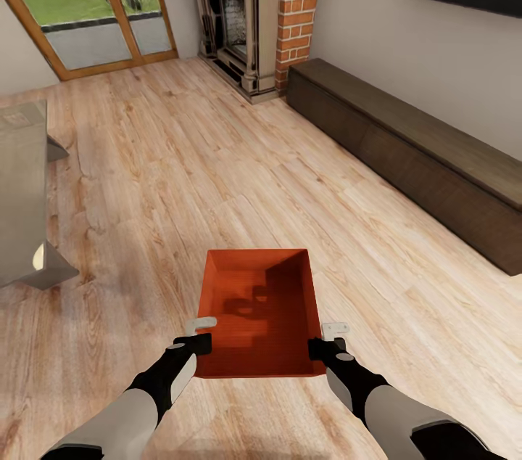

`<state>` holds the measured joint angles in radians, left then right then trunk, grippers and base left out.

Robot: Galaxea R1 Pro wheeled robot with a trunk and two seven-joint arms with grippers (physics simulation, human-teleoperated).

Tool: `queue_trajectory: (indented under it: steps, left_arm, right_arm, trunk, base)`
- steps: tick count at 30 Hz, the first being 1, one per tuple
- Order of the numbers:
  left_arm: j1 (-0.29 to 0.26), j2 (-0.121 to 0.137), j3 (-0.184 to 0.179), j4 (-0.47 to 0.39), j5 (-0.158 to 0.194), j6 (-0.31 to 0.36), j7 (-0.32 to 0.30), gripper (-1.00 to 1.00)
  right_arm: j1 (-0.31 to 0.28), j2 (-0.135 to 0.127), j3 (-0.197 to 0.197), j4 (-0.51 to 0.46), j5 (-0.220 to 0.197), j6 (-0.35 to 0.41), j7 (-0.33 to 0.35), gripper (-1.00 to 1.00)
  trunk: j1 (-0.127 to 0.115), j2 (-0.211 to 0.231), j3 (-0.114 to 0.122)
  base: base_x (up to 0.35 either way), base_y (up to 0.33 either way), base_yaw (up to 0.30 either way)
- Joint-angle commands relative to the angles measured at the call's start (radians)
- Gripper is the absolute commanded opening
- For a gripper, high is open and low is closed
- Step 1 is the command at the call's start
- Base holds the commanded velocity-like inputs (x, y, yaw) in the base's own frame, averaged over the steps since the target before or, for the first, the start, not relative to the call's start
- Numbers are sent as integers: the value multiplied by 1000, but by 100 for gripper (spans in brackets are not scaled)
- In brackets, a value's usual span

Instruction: Move the two storage containers from the living room to the garage. In the garage, place one container on the floor and stack the other container on top of it (either order is fine).

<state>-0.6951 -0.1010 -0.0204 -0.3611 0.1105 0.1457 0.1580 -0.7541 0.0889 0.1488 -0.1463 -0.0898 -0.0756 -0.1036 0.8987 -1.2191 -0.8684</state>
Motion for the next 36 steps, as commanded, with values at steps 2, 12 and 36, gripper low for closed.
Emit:
queue_trajectory:
  steps: [2,12,36]
  left_arm:
    - [0,-1,7,-1,-6,7,12,-100]
    - [0,0,7,-2,-6,7,12,-100]
    - [0,0,7,-2,-6,7,13,-100]
  right_arm:
    - [-1,1,3,0,-10,-3,-2,-100]
    - [-1,2,3,-1,-8,-3,-2,-100]
    - [-1,3,3,-1,-10,-3,-6,-100]
  trunk:
    - [-8,14,6]
    - [-46,84,37]
    - [-138,252,112]
  base:
    - [0,0,0]
    - [0,0,0]
    - [0,0,0]
